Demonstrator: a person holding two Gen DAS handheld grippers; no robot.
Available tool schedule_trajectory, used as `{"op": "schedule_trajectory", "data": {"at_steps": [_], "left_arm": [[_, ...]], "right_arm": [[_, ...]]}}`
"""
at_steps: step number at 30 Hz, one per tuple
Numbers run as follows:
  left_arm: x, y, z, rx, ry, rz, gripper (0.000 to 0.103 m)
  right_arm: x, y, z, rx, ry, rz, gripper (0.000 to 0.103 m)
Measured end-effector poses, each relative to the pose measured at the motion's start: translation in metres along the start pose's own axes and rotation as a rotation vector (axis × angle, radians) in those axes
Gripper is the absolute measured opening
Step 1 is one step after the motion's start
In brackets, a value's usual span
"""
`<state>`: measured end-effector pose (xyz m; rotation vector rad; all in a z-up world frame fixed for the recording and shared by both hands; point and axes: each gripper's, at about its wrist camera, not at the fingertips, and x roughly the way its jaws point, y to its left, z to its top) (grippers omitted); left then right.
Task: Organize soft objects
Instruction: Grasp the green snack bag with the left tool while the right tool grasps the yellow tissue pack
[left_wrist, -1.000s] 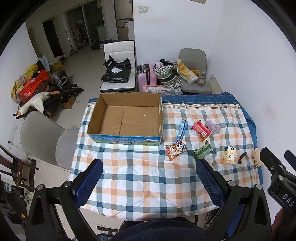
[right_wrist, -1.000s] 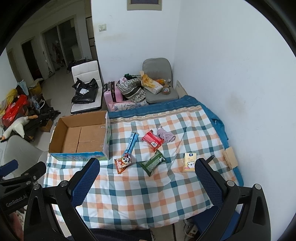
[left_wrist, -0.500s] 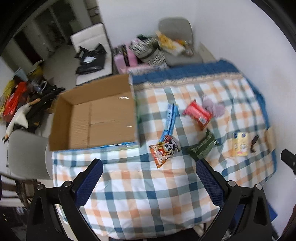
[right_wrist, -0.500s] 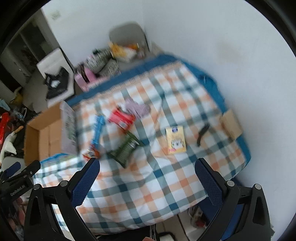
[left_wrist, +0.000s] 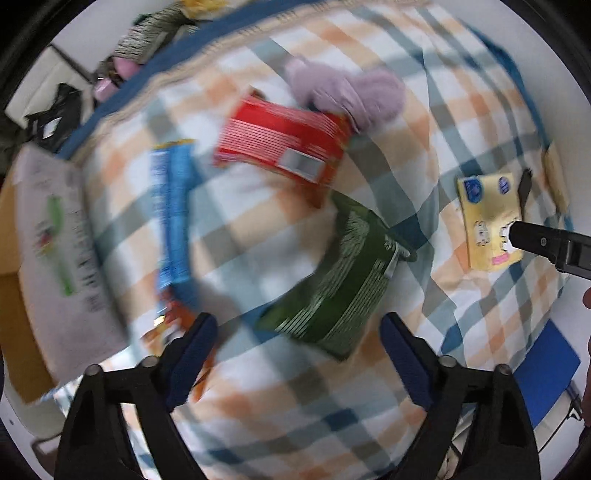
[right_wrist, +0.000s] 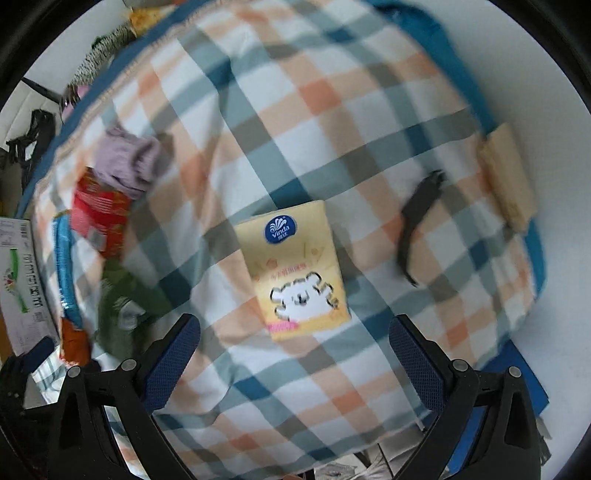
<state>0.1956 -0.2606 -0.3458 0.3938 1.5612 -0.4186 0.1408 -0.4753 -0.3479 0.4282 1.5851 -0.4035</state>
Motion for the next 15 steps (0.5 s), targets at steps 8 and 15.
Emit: {"op": "schedule_trajectory", "data": {"at_steps": [8,15], "left_arm": [[0.062,-0.016,0.019,0.042,0.135,-0.004,0.055],[0.057,-0.017,0.008,0.023,0.099,0.002,0.038]], "right_arm": [[0.054,-0.003,0.014,-0.006,0.074,0.011,0.088],[0.079,-0.002,0.009,0.002,0.097,0.006,0.069]]}}
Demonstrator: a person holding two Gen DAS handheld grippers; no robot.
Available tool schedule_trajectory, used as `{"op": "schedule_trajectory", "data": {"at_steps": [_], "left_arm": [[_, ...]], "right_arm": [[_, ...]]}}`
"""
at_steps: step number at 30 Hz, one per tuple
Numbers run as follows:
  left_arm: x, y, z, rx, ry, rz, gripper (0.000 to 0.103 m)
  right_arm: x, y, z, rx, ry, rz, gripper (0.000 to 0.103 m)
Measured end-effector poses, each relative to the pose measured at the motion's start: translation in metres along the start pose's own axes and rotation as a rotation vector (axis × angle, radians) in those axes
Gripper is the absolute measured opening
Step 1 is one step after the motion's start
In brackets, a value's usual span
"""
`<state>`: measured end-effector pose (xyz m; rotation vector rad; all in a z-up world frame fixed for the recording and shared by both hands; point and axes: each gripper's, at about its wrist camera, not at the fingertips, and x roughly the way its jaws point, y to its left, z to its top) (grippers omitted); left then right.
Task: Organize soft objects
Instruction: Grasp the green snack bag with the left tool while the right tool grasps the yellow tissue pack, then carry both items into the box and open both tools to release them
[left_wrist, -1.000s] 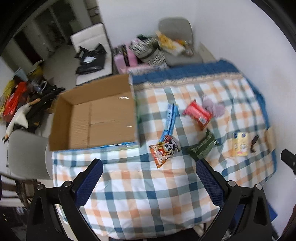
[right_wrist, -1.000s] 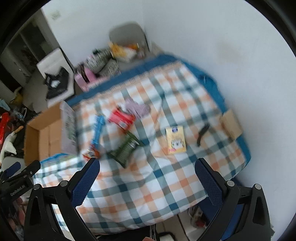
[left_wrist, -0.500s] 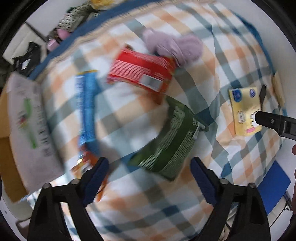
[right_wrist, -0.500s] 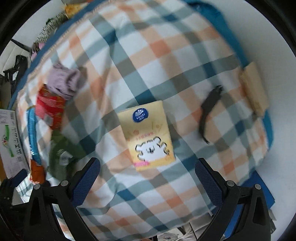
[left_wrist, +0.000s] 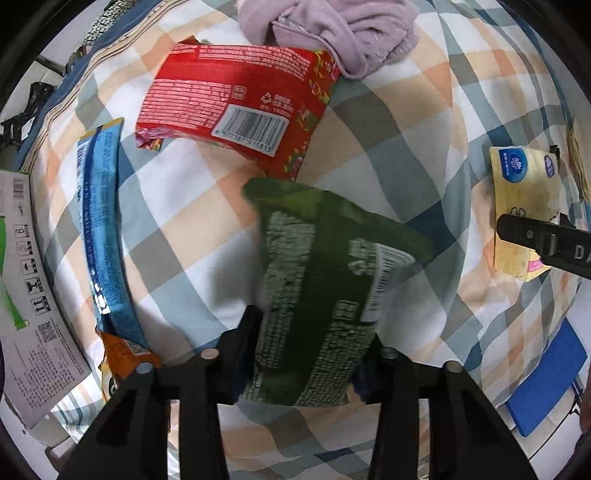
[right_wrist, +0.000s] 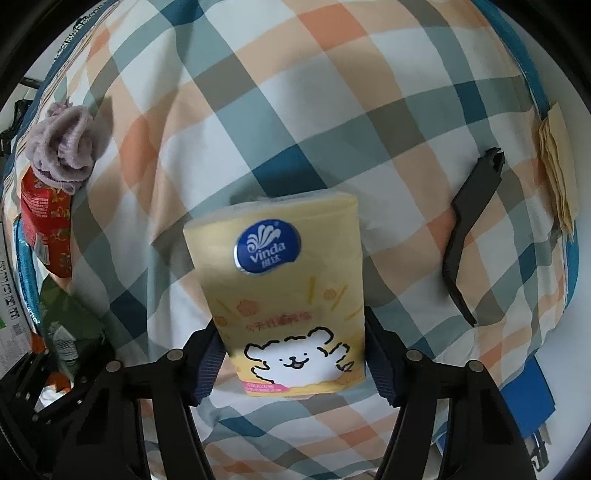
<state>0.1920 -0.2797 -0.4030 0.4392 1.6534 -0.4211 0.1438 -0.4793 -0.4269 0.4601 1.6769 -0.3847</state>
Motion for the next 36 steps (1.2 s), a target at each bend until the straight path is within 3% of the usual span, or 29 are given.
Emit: {"op": "schedule_trajectory", "data": {"at_steps": [9,15,18,19,23,29,36], "left_arm": [[-0.046,0.049,-0.046,-0.168,-0.032,-0.089,0.035],[-0.116,0.097,-0.101,-0.264,-0.144,-0.136,0.035],[-0.162,0.130,-0.137,-0.324,-0.223,-0.143,0.035],[-0.179,0.140,-0.135,-0.346,-0.243,-0.135,0.035],[-0.225,0.190,-0.167,-0.440,-0.320,-0.110,0.035],[-0.251,0.247,-0.192,-0.560,-0.404,-0.073,0.035],[-0.229,0.313,-0.174,-0.614,-0.391,-0.057,0.035]], "right_arm": [[-0.022,0.021,-0.054,-0.069,-0.029,0.026,0.066],[-0.061,0.061,-0.112,-0.203,-0.096,0.101,0.066],[-0.110,0.096,-0.131,-0.286,-0.131,0.158,0.066],[-0.121,0.107,-0.140,-0.313,-0.146,0.173,0.066],[-0.179,0.165,-0.129,-0.432,-0.188,0.247,0.066],[-0.229,0.261,-0.159,-0.607,-0.251,0.315,0.066],[-0.250,0.369,-0.168,-0.681,-0.282,0.303,0.066]]}}
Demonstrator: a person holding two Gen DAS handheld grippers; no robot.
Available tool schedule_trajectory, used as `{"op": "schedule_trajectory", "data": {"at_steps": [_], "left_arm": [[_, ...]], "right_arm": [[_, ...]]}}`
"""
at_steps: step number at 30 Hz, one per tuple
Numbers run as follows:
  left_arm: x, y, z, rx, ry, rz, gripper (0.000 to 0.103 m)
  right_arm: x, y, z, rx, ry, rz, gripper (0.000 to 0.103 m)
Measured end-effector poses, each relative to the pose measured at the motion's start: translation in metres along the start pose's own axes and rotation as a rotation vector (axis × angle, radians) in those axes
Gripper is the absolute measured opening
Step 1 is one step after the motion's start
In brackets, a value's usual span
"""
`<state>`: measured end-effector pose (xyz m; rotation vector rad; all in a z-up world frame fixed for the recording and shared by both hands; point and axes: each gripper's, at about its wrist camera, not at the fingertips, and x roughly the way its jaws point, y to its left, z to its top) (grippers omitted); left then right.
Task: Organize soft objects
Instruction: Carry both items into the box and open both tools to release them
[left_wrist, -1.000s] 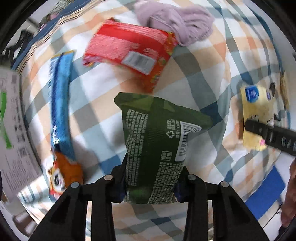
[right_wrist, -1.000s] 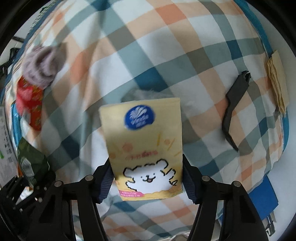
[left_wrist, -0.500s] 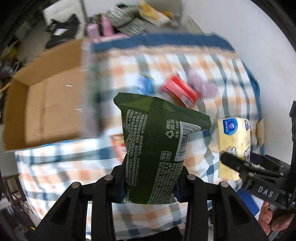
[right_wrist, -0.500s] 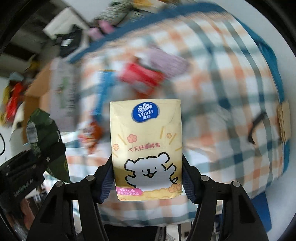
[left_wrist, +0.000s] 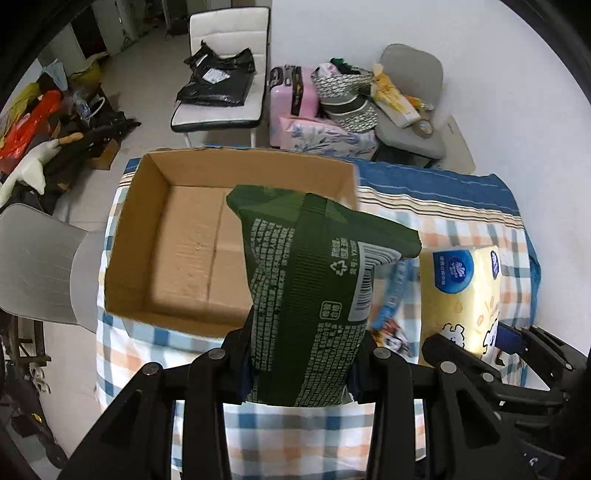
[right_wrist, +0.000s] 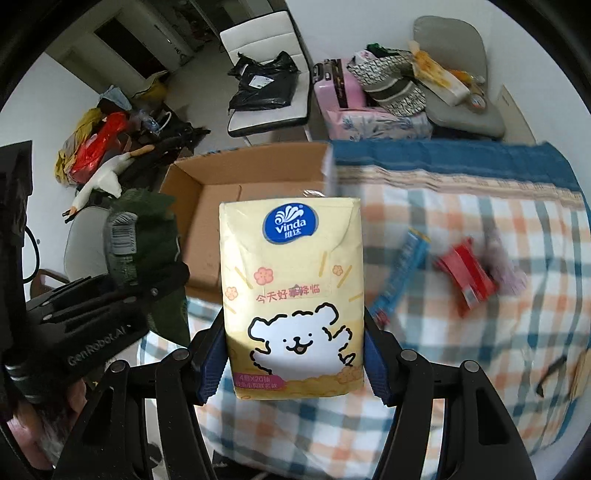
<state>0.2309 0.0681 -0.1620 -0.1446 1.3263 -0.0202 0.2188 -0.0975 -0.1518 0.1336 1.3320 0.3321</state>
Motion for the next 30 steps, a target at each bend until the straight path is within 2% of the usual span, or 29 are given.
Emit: {"op": "schedule_trajectory", "data": {"at_steps": [7,12,19,25,27,30], "left_arm": [[0.057,0.048,0.052,-0.026,0.108,-0.031,0.035],[0.102,0.063,0.082,-0.001,0.177,-0.042,0.035],[0.157,0.074,0.107,0.024,0.258,-0.079,0.035],[0.184,0.073,0.119,0.043,0.300,-0.109,0.036],[0.188,0.073,0.122,0.045,0.297,-0.078,0.036],[0.194,0.071,0.126,0.064,0.305,-0.077,0.036]], "right_arm": [[0.072,0.031,0.054,0.044,0.046,-0.060,0.066],[0.128,0.037,0.084,0.073,0.090,-0.114,0.066],[0.186,0.030,0.112,0.100,0.132,-0.158,0.066],[0.214,0.027,0.124,0.114,0.153,-0.181,0.066],[0.221,0.026,0.127,0.120,0.164,-0.187,0.067],[0.225,0.027,0.130,0.122,0.159,-0.209,0.067]]}}
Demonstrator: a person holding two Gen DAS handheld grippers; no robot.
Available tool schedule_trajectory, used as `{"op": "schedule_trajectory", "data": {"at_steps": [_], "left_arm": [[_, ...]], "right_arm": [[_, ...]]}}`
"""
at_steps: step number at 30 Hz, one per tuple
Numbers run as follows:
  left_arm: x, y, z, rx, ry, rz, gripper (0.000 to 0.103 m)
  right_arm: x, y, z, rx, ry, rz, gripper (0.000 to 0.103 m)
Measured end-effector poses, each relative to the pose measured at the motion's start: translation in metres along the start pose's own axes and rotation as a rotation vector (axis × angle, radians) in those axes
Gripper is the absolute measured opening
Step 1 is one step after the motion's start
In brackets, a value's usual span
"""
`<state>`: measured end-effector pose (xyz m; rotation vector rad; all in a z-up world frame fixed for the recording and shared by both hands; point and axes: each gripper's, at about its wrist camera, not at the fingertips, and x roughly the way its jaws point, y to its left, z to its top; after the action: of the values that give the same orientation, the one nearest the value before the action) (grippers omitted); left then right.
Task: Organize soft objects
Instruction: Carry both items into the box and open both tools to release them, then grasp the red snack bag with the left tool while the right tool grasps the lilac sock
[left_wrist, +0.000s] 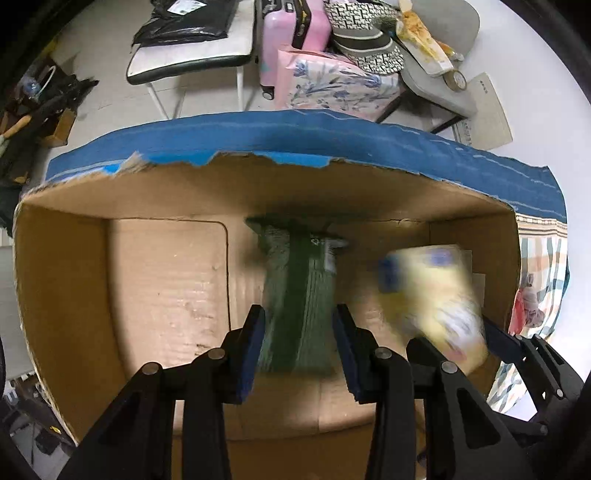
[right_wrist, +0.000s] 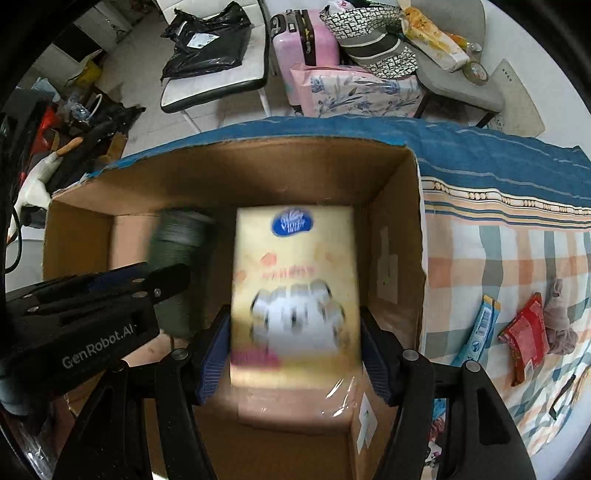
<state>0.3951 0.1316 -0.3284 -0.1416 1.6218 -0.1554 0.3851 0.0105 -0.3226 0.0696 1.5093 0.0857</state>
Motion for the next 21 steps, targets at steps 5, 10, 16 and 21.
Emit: {"op": "schedule_trajectory", "data": {"at_steps": [5,10,16,21], "left_arm": [[-0.005,0.002,-0.003,0.002,-0.011,0.019,0.048],[-0.016,0.008,-0.016,0.003,-0.046,0.060,0.089],[-0.037,0.013,-0.044,0.010,-0.115,0.110,0.098],[-0.053,0.013,-0.068,0.012,-0.167,0.116,0.099]], "right_arm": [[-0.004,0.002,-0.001,0.008,-0.008,-0.021,0.075],[-0.015,0.003,-0.012,-0.003,-0.019,-0.040,0.090],[-0.030,0.008,-0.037,-0.020,-0.021,-0.041,0.103],[-0.049,0.013,-0.061,-0.041,-0.052,-0.062,0.103]]}}
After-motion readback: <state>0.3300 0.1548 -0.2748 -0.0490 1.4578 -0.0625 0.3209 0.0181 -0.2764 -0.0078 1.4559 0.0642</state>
